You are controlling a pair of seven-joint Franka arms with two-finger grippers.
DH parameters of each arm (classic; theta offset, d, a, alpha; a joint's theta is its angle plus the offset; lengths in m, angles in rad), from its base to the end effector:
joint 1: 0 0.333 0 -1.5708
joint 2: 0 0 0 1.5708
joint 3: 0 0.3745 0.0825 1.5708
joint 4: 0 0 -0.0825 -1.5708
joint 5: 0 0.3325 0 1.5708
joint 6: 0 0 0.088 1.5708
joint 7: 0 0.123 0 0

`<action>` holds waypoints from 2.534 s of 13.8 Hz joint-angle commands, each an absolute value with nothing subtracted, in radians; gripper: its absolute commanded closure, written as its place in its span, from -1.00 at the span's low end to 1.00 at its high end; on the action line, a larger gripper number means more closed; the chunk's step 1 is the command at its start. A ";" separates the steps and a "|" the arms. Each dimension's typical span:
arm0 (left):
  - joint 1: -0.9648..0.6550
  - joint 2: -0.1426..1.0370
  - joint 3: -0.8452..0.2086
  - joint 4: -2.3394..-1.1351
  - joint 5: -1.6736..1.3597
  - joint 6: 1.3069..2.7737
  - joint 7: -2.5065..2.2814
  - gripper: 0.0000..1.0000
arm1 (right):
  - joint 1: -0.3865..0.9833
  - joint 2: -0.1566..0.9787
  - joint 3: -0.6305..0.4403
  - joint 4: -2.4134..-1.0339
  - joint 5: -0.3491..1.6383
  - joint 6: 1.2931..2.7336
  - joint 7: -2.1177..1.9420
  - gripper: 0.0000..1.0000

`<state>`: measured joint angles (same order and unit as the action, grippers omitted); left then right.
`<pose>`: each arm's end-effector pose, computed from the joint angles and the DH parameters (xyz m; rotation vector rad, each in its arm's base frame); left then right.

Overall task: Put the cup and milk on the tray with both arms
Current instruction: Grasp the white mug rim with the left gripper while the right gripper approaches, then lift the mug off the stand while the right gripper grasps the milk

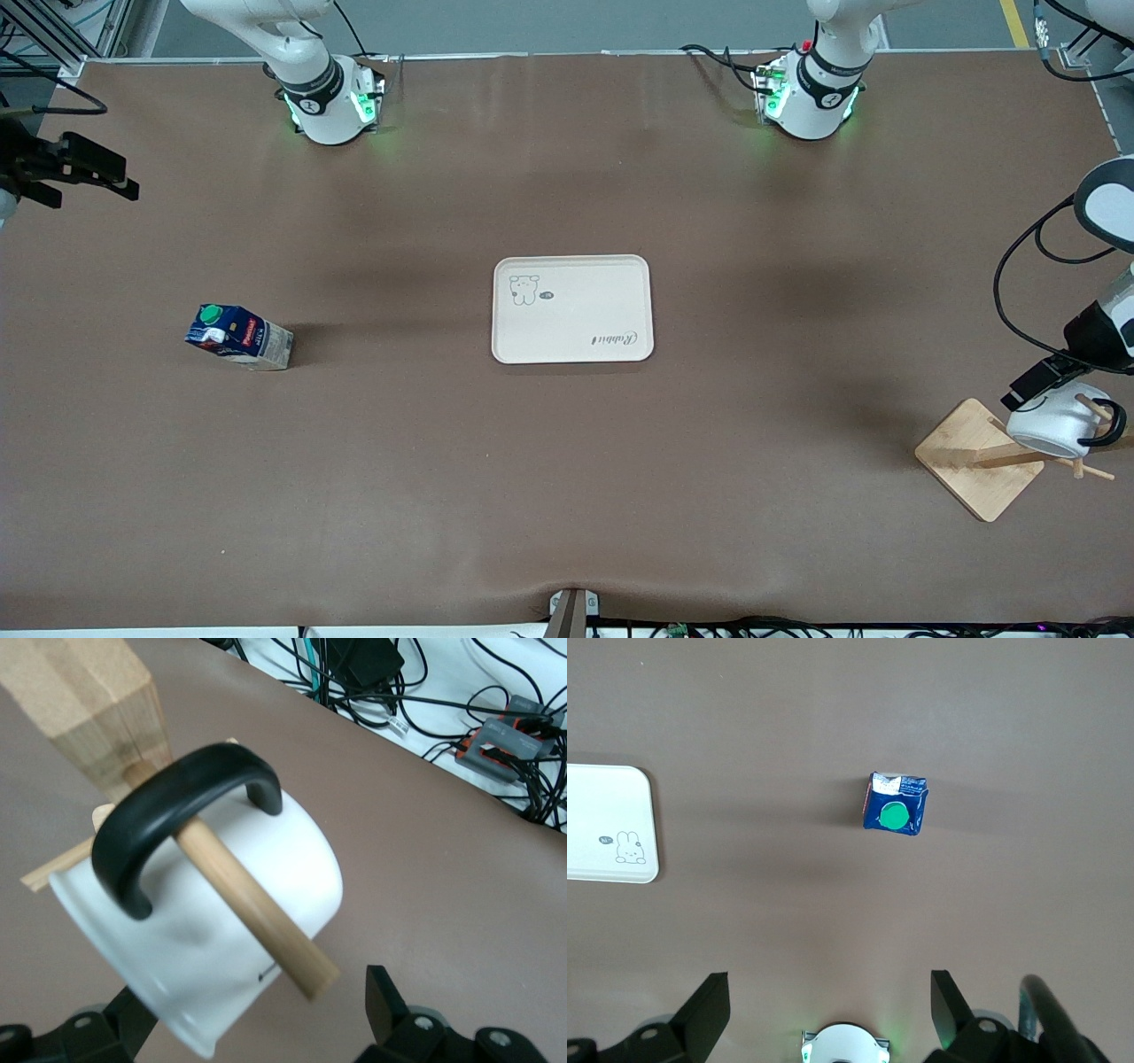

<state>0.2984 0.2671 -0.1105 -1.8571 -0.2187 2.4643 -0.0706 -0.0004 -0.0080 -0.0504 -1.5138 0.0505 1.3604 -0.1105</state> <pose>0.6165 0.1223 0.4824 2.8619 0.6020 0.5170 0.4749 -0.0173 0.6778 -3.0703 -0.1024 0.2168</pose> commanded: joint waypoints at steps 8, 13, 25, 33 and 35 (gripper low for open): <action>0.288 0.272 -0.120 -1.856 -0.224 2.503 -0.043 0.48 | -0.014 0.078 -0.038 -1.512 0.032 1.371 -0.118 -1.00; 0.273 0.272 -0.123 -1.855 -0.224 2.500 -0.043 0.97 | -0.020 0.083 -0.040 -1.586 0.028 1.477 -0.120 -1.00; 0.241 0.172 -0.170 -1.833 -0.131 2.298 -0.146 1.00 | -0.017 0.083 -0.040 -1.747 0.028 1.678 -0.120 -1.00; 0.241 0.135 -0.279 -1.760 -0.043 2.068 -0.181 1.00 | -0.020 0.081 -0.041 -1.824 0.020 1.776 -0.121 -1.00; 0.241 0.135 -0.319 -1.756 -0.035 2.022 -0.192 1.00 | -0.020 0.080 -0.041 -1.854 0.015 1.821 -0.121 -1.00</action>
